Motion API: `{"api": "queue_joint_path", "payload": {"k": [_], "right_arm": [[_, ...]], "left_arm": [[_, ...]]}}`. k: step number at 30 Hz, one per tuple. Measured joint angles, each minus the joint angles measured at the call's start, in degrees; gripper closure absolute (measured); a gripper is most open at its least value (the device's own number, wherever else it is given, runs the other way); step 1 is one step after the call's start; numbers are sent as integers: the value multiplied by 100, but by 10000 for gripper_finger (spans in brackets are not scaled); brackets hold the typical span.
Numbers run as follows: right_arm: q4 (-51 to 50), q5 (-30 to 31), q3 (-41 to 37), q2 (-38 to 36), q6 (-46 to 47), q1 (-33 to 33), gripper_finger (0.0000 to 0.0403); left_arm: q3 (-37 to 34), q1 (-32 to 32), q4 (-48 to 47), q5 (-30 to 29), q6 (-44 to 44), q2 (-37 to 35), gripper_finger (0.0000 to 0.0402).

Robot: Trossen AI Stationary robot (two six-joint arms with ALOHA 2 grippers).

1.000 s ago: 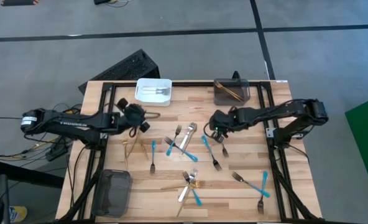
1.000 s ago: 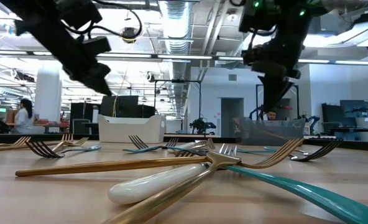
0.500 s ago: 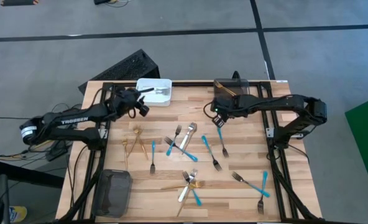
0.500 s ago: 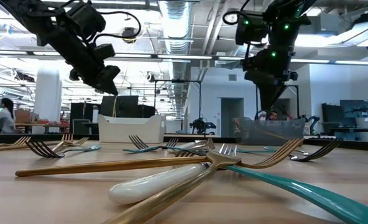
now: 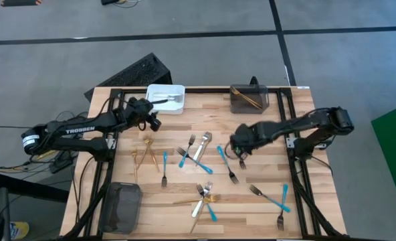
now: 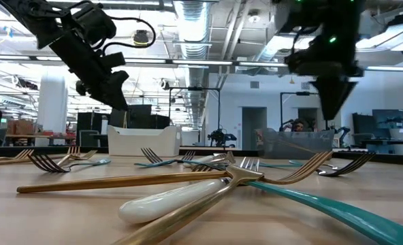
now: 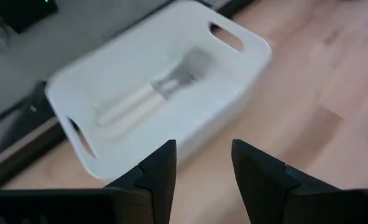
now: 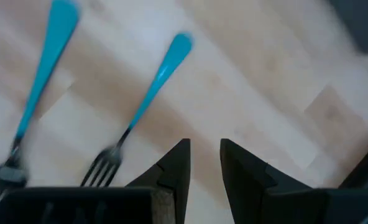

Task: Sort silverware by color (type)
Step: Put the gold fork into the top black bin

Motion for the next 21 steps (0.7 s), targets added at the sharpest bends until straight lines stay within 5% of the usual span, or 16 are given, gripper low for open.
{"api": "queue_joint_path", "payload": {"k": [8, 15, 21], "right_arm": [[-47, -44, -197, 0, 1552, 1213, 291], [376, -657, -486, 2, 2968, 2002, 290], [1755, -290, -525, 77, 2148, 2554, 290]], "left_arm": [[0, -898, -409, -337, -654, 0, 258], [0, -1470, -196, -734, -789, 0, 258], [0, -1601, 130, -731, -636, 0, 258]]}}
